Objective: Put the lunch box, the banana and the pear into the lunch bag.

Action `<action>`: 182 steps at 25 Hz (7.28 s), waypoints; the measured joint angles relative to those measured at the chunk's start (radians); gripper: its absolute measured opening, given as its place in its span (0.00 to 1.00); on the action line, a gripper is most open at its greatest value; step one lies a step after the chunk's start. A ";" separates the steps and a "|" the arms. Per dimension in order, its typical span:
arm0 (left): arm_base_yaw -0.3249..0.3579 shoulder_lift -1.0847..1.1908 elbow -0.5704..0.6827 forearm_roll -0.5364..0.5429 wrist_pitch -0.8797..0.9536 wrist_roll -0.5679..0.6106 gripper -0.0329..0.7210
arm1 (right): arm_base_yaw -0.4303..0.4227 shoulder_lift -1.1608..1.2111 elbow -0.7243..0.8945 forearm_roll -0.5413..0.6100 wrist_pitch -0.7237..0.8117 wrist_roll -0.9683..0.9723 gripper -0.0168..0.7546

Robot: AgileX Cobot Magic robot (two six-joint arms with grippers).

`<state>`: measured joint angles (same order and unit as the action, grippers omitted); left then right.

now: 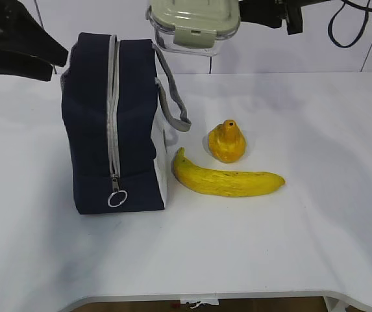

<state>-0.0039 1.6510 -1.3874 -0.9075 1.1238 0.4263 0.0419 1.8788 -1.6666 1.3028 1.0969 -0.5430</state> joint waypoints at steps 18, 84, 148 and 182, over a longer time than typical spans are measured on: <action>-0.002 0.095 -0.002 -0.071 0.025 0.061 0.30 | 0.151 0.079 -0.001 0.107 -0.130 -0.010 0.49; -0.002 0.079 -0.005 -0.021 0.073 0.112 0.06 | 0.293 0.356 -0.048 0.004 -0.269 -0.018 0.49; -0.002 0.079 -0.006 0.124 0.076 0.115 0.06 | 0.293 0.505 -0.628 -0.615 0.129 0.386 0.72; -0.002 0.079 -0.006 0.215 0.082 0.115 0.06 | 0.293 -0.009 -0.024 -1.059 0.144 -0.114 0.71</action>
<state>-0.0055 1.7297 -1.3937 -0.6927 1.2060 0.5408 0.3346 1.8695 -1.6905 0.2436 1.2409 -0.6573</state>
